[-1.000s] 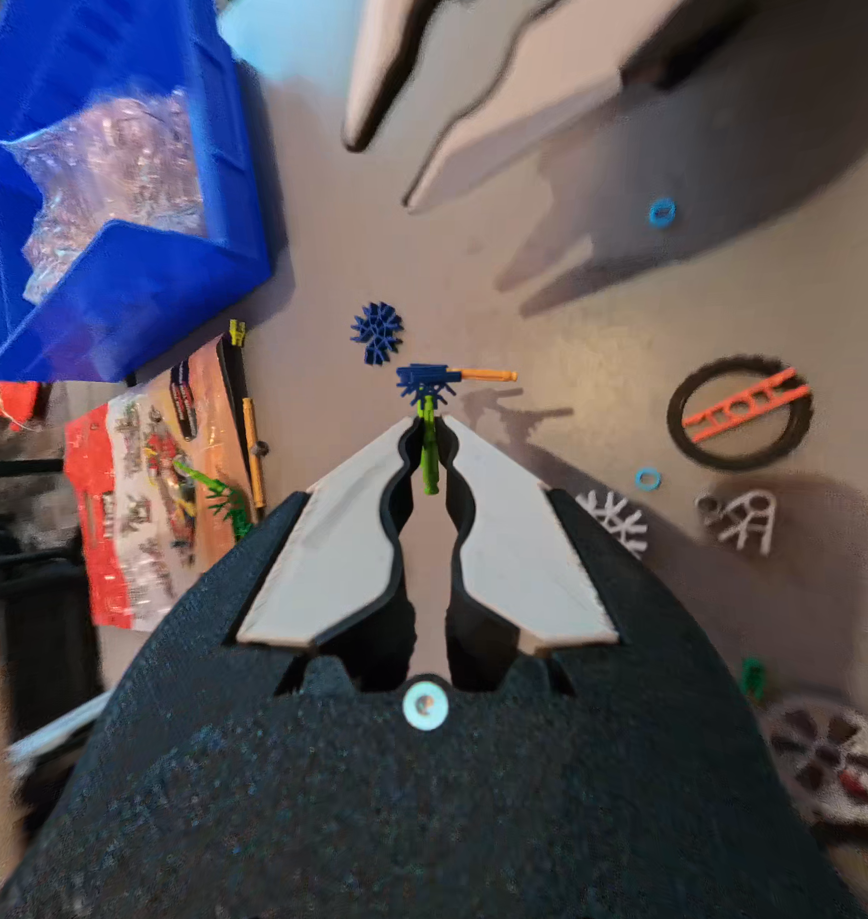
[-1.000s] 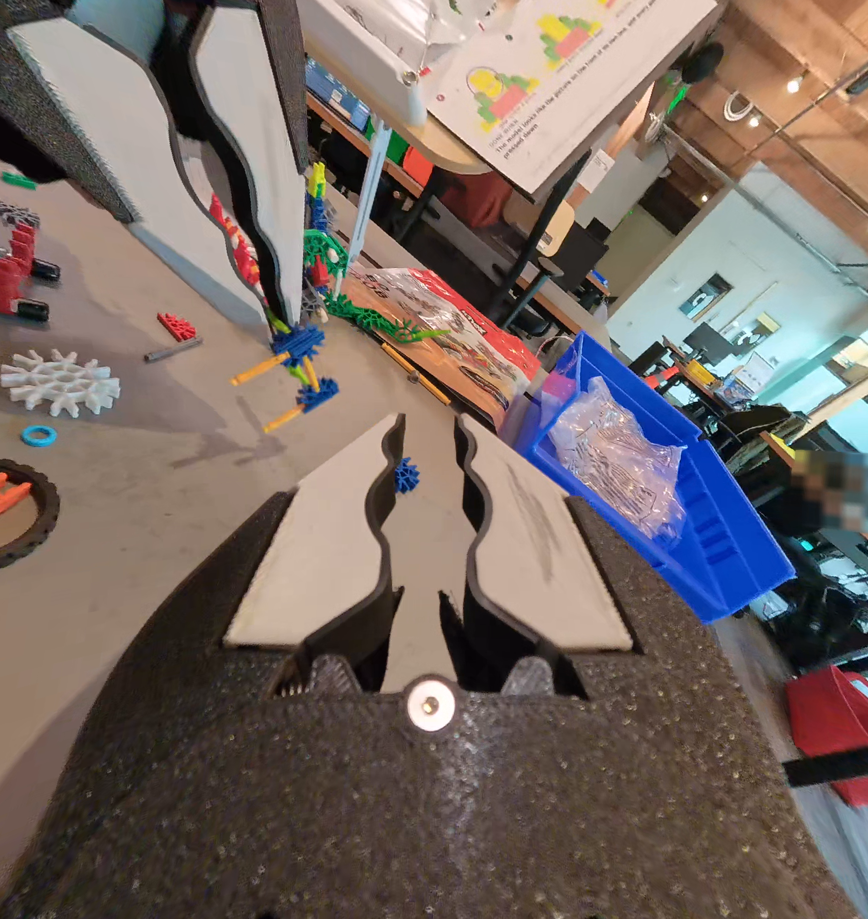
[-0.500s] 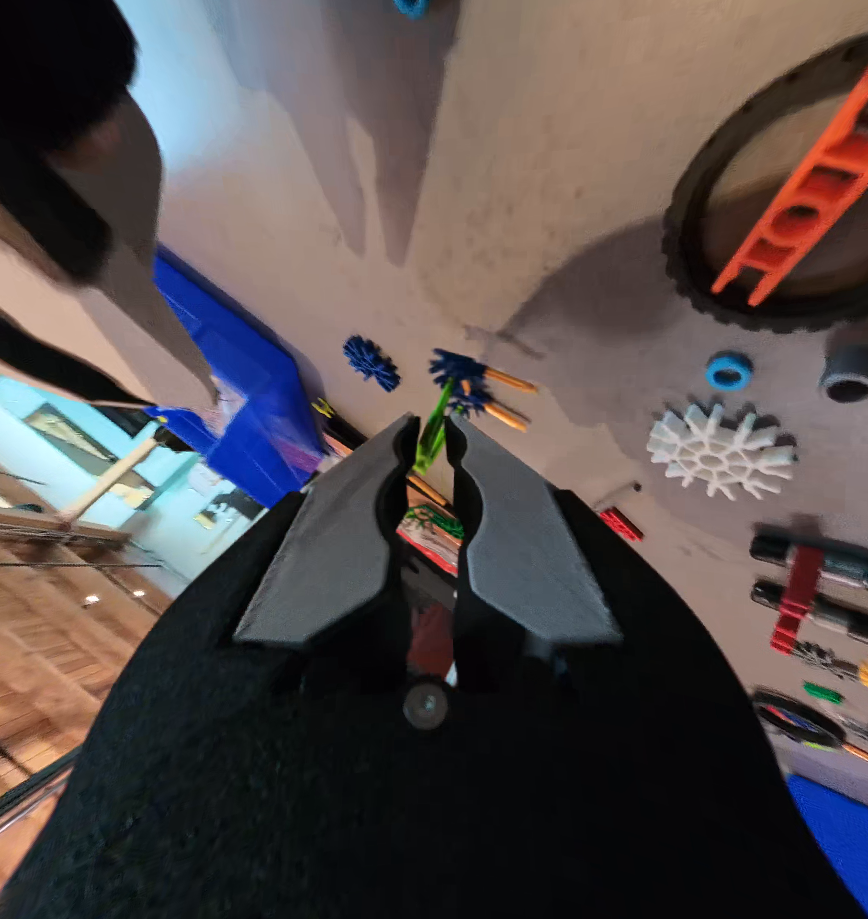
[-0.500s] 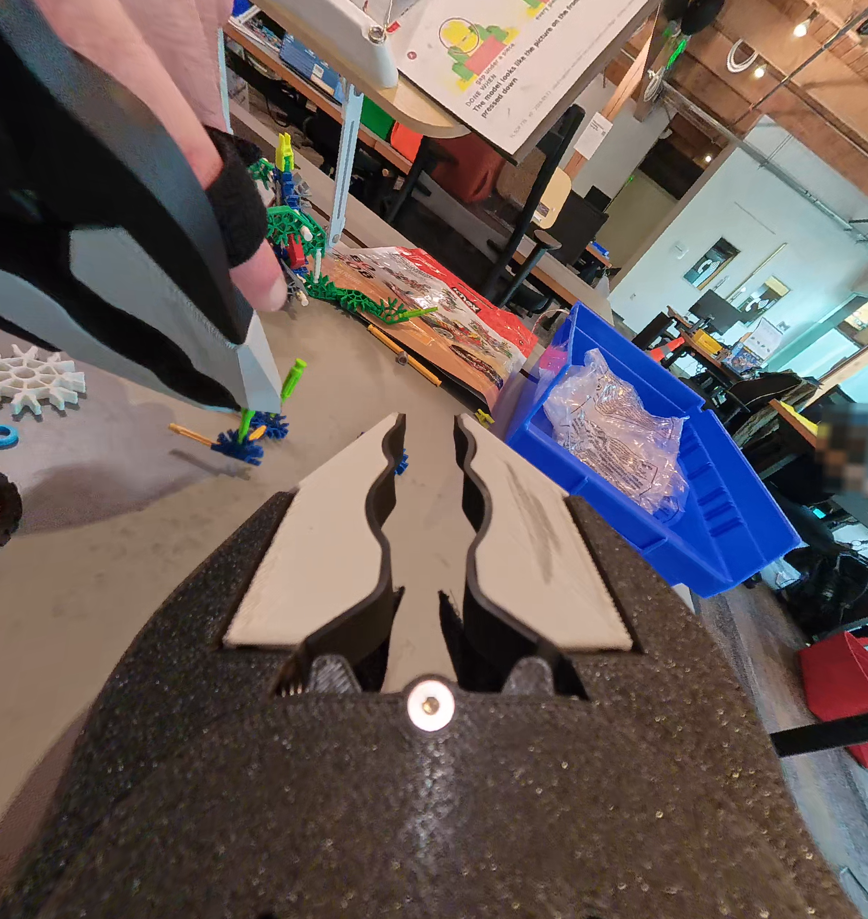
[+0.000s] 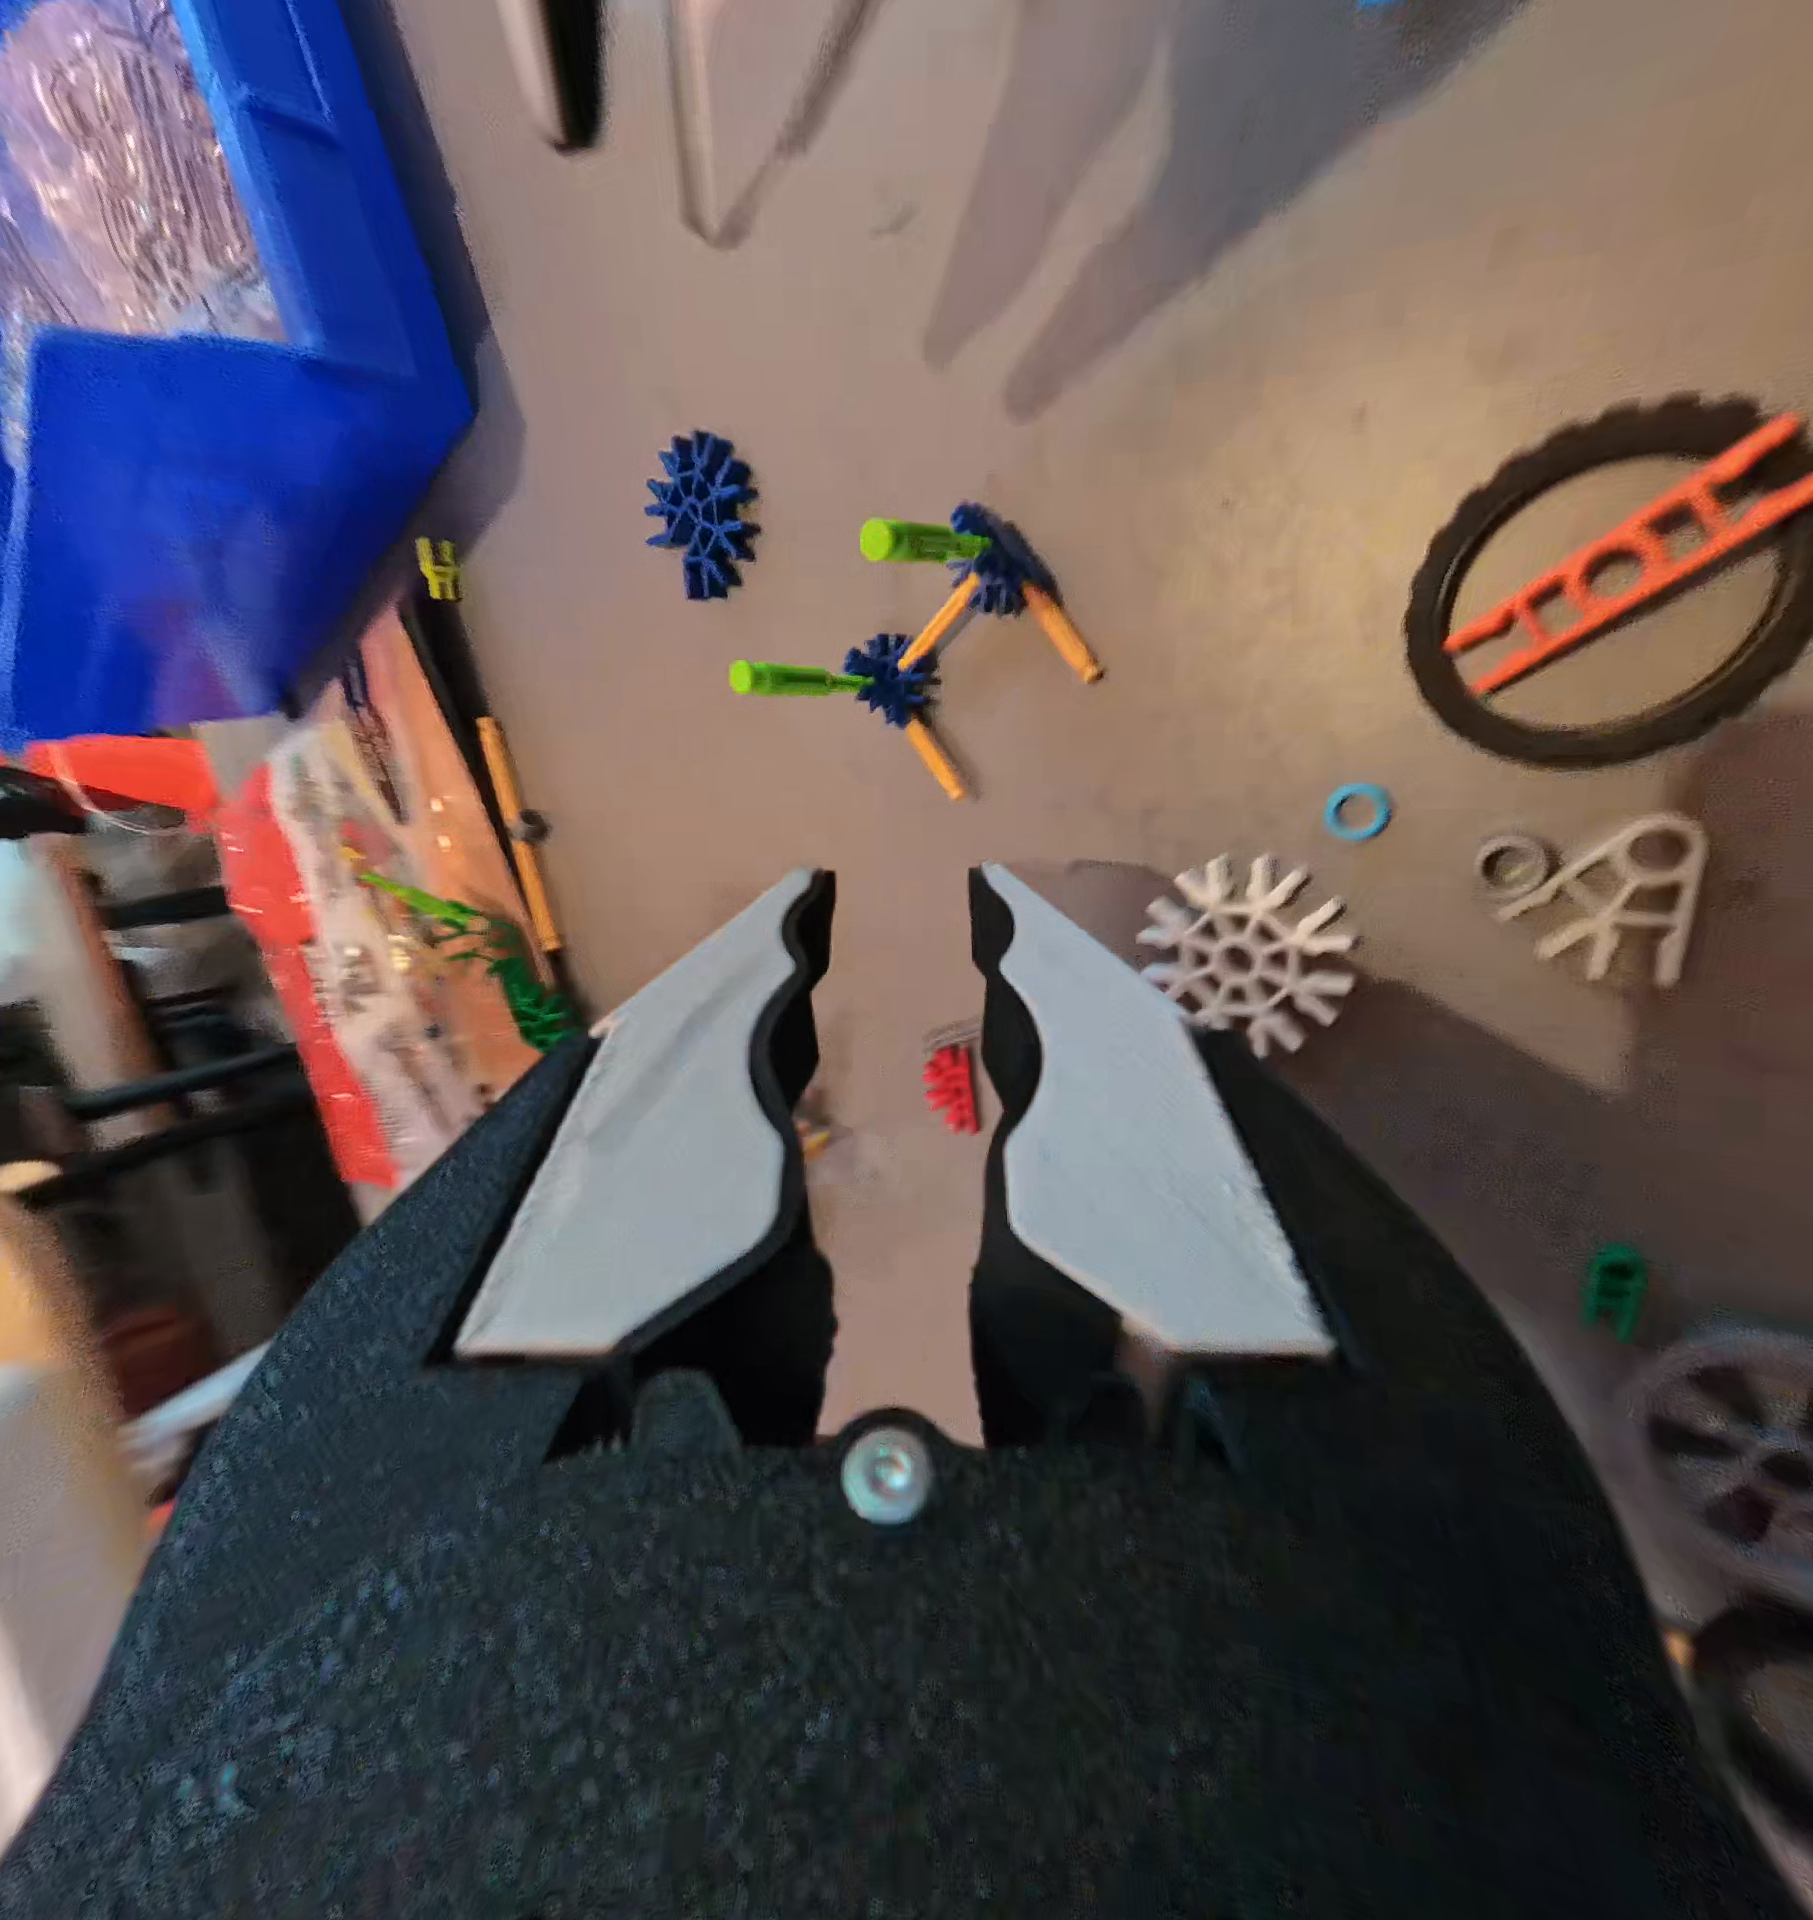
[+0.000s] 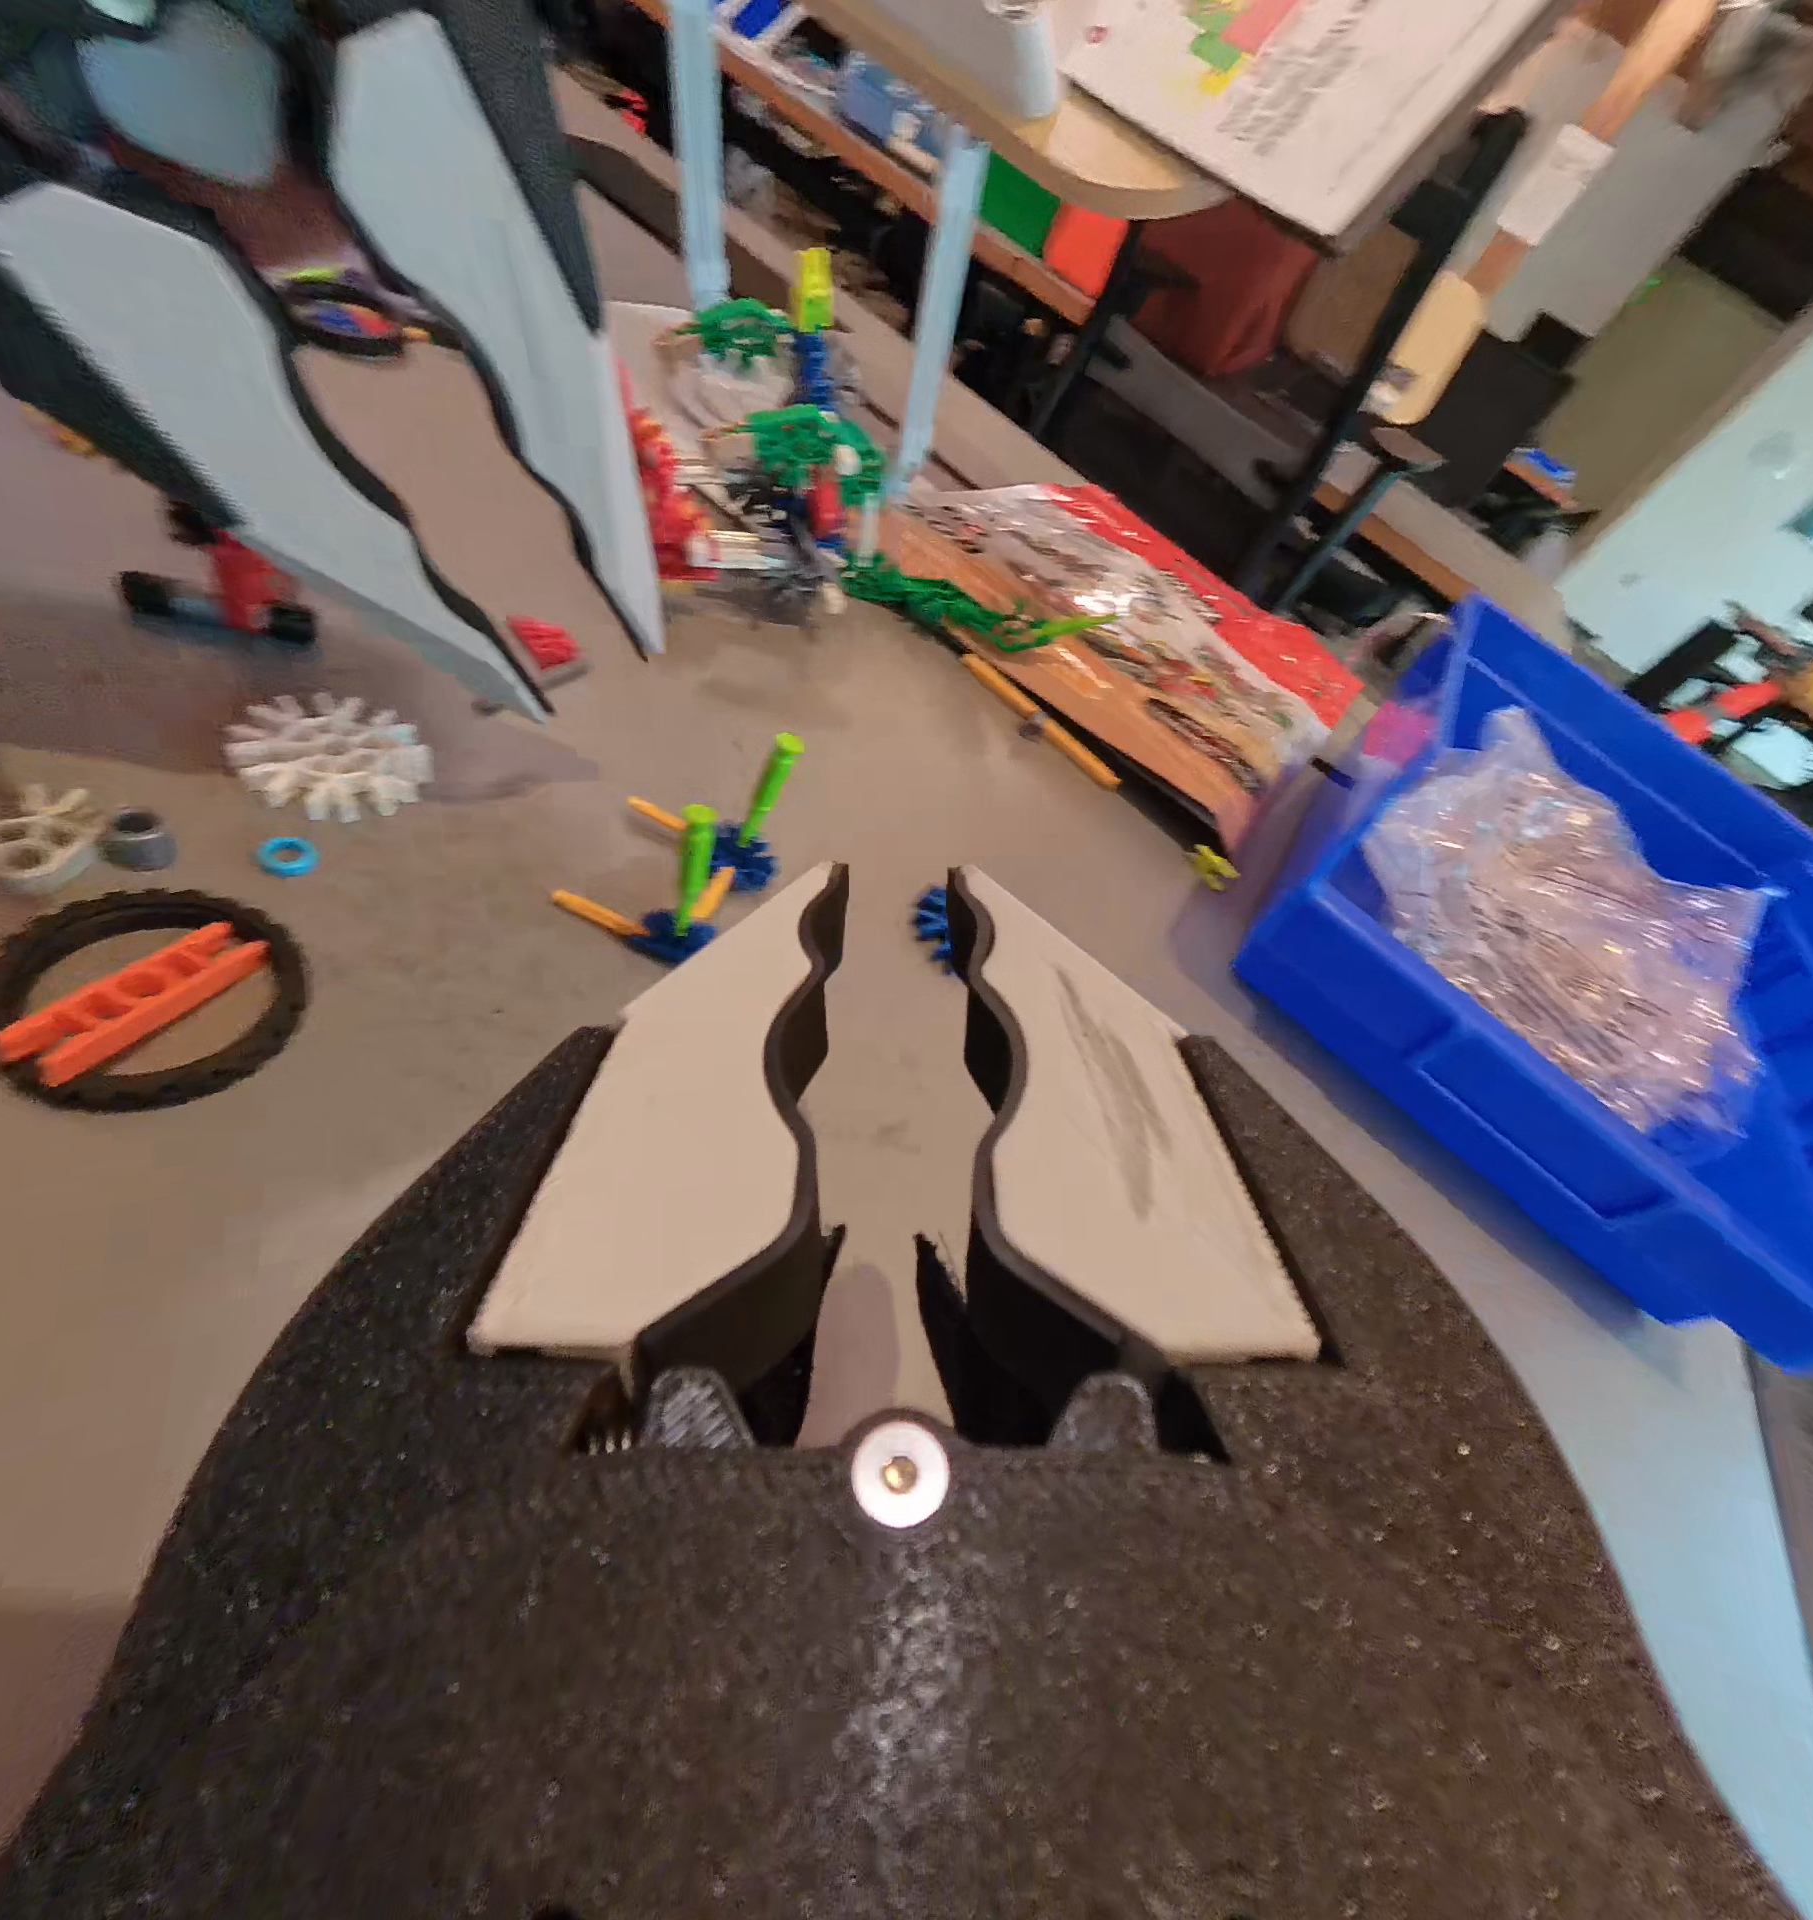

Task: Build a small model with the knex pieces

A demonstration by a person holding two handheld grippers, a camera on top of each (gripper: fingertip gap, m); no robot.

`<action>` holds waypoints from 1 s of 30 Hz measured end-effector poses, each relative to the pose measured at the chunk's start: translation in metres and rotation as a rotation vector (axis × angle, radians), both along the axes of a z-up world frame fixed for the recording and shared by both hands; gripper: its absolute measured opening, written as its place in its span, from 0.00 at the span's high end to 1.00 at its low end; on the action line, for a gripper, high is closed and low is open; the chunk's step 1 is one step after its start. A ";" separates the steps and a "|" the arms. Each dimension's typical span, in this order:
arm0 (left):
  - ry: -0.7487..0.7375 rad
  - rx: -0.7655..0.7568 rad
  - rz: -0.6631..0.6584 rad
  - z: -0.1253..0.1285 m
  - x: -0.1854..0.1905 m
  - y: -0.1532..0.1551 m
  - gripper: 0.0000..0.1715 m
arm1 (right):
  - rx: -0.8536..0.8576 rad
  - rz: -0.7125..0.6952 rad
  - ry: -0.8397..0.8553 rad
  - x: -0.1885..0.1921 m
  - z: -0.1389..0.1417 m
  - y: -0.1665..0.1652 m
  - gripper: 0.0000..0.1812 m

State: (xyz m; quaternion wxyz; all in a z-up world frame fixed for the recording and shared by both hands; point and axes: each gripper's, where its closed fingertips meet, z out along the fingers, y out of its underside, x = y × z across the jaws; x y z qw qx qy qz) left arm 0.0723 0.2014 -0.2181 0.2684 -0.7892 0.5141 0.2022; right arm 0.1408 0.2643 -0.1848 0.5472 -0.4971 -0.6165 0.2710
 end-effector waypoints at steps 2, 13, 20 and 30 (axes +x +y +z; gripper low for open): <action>-0.135 0.002 0.035 -0.007 0.009 -0.003 0.86 | -0.010 0.058 -0.031 -0.005 -0.004 -0.013 0.90; -0.331 0.026 0.141 -0.027 0.020 0.006 0.82 | -0.158 0.165 -0.251 -0.026 -0.034 -0.032 0.89; -0.395 -0.019 0.134 -0.031 0.024 0.010 0.85 | -0.156 0.169 -0.294 -0.032 -0.041 -0.035 0.96; -0.432 -0.081 0.127 -0.034 0.028 0.008 0.93 | -0.187 0.172 -0.308 -0.038 -0.042 -0.029 0.97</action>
